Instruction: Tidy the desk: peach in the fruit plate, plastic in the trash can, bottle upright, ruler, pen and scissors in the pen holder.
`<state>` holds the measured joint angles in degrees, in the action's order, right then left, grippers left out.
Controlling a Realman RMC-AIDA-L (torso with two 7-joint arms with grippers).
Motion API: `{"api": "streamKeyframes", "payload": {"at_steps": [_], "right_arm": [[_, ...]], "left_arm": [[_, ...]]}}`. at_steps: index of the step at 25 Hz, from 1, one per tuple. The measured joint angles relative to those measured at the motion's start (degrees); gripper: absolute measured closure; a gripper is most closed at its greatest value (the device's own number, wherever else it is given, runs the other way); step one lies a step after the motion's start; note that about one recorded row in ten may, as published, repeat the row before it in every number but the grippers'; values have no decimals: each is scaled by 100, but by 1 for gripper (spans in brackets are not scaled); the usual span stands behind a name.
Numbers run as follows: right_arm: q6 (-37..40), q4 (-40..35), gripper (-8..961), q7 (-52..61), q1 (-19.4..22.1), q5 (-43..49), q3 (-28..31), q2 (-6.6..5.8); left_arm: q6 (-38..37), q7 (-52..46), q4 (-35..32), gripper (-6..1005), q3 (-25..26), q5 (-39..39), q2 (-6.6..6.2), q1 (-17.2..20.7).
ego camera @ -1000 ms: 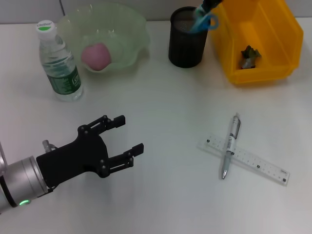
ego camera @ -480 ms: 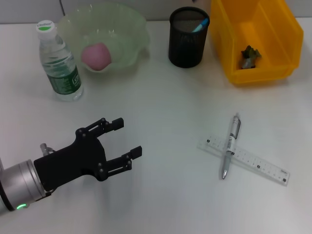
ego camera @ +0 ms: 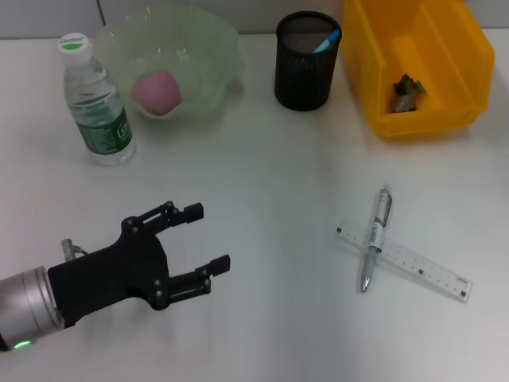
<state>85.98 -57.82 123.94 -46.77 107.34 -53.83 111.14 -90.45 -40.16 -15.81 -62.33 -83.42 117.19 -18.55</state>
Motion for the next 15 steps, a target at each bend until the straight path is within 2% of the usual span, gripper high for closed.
{"api": "streamKeyframes", "payload": {"at_steps": [2,3,4,6,7,8,9,10,11,12,13,15], "right_arm": [[960,154,172,-15,27,59,-20,-177],[960,154,172,-15,27,59,-20,-177],[1401,146,172,77,3,390,-46,-205],[1582,139,172,135,-32,608,-61,-200],[1812,131,172,288,-140,1201,-135,-126],[1812,131,172,288,-140,1201,-135,-126],[1866,107,172,447,-258,1943,-289,50],[1866,107,172,447,-258,1943,-289,50],[1860,76,172,524,-309,2292,-355,147],[1820,-82,172,634,-374,2935,-453,400],[1820,-82,172,634,-374,2935,-453,400],[1809,-319,172,742,-405,3517,-509,657]], "left_arm": [[-36,-17,-38,197,0,-93,-37,-13],[-36,-17,-38,197,0,-93,-37,-13],[-47,-29,-55,197,12,-126,-52,-16],[-48,-32,-60,197,19,-130,-57,-17],[-53,-34,-60,197,28,-134,-64,-16],[-53,-34,-60,197,28,-134,-64,-16],[-56,-34,-60,197,29,-133,-65,-17],[-56,-34,-60,197,28,-133,-66,-14],[-56,-35,-60,197,24,-133,-66,-12],[-43,-31,-60,197,11,-134,-65,-7],[-43,-31,-60,197,11,-134,-65,-7],[-26,-22,-60,197,8,-134,-66,-3]]}}
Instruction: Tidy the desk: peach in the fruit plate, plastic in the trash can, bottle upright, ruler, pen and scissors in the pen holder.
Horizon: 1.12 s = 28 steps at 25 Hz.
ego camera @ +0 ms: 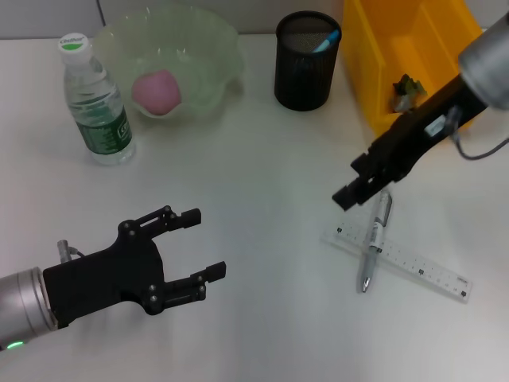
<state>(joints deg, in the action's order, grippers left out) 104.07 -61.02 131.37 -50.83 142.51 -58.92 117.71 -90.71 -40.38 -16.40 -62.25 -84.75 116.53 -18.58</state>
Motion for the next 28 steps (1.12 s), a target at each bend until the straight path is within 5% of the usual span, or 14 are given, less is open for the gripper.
{"api": "streamKeyframes", "payload": {"at_steps": [2,14,28], "right_arm": [[-152,-291,172,378,42,503,-464,177],[-802,-416,171,1395,299,597,-2354,177],[-1612,-359,171,1651,497,595,-3359,193]], "left_arm": [[15,-4,-5,197,21,1,-7,10],[127,-14,-1,197,37,3,6,22],[203,22,4,197,37,3,19,39]]}}
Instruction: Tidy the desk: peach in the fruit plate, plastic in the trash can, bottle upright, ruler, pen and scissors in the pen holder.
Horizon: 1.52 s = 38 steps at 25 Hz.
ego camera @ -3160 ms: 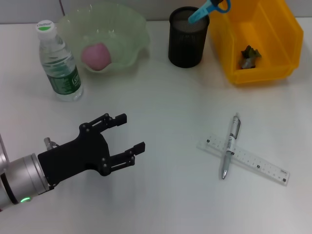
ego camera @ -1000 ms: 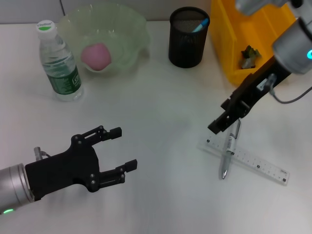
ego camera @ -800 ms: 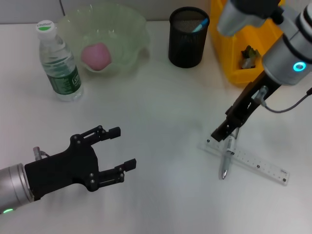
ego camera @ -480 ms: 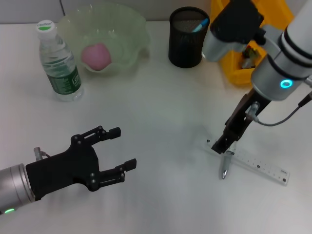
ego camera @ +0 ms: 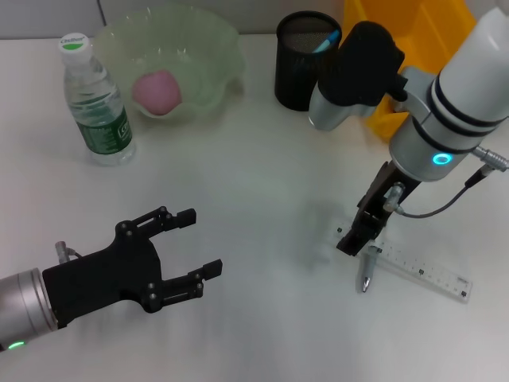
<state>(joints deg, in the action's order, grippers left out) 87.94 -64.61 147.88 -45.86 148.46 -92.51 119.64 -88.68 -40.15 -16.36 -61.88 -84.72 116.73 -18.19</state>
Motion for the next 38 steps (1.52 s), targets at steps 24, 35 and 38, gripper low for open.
{"api": "streamKeyframes", "payload": {"at_steps": [24,35,38], "right_arm": [[-578,-70,348,61,297,-60,-561,4],[-612,-78,491,63,282,-46,-558,-11],[-612,-78,502,63,272,-45,-560,-11]], "left_arm": [[27,7,-8,197,20,45,-27,103],[45,-9,-16,197,68,45,-46,111],[45,-16,-20,197,71,44,-46,111]]}}
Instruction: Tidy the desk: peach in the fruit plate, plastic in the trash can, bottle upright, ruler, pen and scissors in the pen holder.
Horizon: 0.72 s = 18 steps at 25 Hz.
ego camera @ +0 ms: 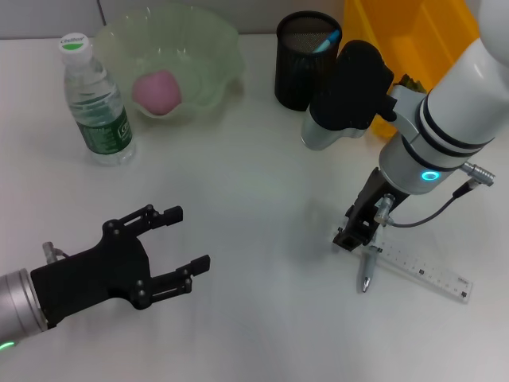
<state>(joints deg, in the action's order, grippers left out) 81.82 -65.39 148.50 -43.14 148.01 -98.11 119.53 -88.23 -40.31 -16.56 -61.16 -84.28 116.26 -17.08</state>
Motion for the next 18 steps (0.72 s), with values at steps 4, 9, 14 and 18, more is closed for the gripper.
{"api": "streamKeyframes", "payload": {"at_steps": [4,9,14,18], "right_arm": [[1,0,505,0,-1,0,-3,0],[4,0,540,-12,27,0,-6,0],[19,-3,561,-28,25,0,20,0],[84,-134,560,-32,36,-22,48,-5]], "left_arm": [[0,-21,-37,197,19,0,0,-33],[6,-24,-45,197,46,-3,-6,-66],[7,-25,-50,197,99,-10,-7,-74],[8,-28,-50,197,106,-9,-8,-78]]}}
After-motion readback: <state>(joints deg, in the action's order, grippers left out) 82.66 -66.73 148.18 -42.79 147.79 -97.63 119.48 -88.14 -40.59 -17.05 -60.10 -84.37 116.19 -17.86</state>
